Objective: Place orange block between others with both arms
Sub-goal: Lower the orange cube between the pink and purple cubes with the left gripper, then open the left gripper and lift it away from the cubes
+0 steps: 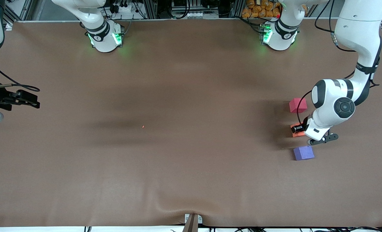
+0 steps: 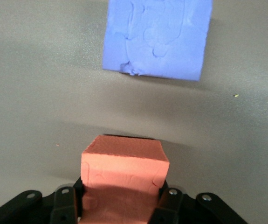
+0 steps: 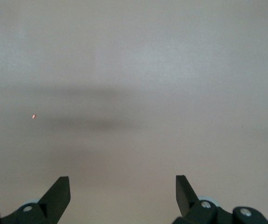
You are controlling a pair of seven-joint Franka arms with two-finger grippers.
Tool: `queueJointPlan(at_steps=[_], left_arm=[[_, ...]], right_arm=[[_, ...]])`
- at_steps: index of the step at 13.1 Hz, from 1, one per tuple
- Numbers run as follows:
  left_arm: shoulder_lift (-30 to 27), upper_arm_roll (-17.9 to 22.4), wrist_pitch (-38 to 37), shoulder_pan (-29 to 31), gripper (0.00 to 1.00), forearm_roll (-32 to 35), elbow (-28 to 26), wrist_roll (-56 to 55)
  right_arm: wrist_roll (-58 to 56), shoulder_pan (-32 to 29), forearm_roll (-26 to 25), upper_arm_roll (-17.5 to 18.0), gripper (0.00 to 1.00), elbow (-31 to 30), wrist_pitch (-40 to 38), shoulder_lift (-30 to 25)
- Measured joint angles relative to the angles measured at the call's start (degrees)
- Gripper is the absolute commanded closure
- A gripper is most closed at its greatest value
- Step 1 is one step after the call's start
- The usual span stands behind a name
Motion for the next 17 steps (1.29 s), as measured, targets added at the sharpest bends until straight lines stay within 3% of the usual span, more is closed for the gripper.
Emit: queueJointPlan(at_steps=[3,4,5,6,10,13,17], left_arm=[[0.36,0.00,1.12,0.12,1.00,0.00,0.00,0.00],[0.53,0.00,1.30,0.14,0.90,0.00,0.00,0.00],[0.66,0.00,1.45,0.14,0.38,0.00,0.00,0.00],[0.75,0.00,1.56,0.15,0.00,0.00,0.00,0.00],[0.48,-0.03,1.86,0.15,0.00,0.00,0.38,0.19],[-3.66,-0.08,0.17,0.15,0.00,0.00,1.42,0.20],[-15.73,-1.64,-15.11,0.05,0.00,0.00,3.74,0.24]], right_arm=[[0.00,-0.31,0.00,-0.17,0.00,-0.06,0.06,0.31],[0.00,-0.43,0.00,-0.23,0.00,-0.10,0.07,0.40],[0.00,-0.61,0.00,-0.28,0.00,-0.13,0.09,0.48],[0.00,-0.82,0.00,-0.30,0.00,-0.17,0.09,0.50],[0.00,-1.11,0.00,-0.31,0.00,-0.47,0.09,0.50],[0.00,-1.15,0.00,-0.33,0.00,-0.62,0.13,0.50],[0.00,-1.18,0.00,-0.33,0.00,-0.69,0.21,0.50]])
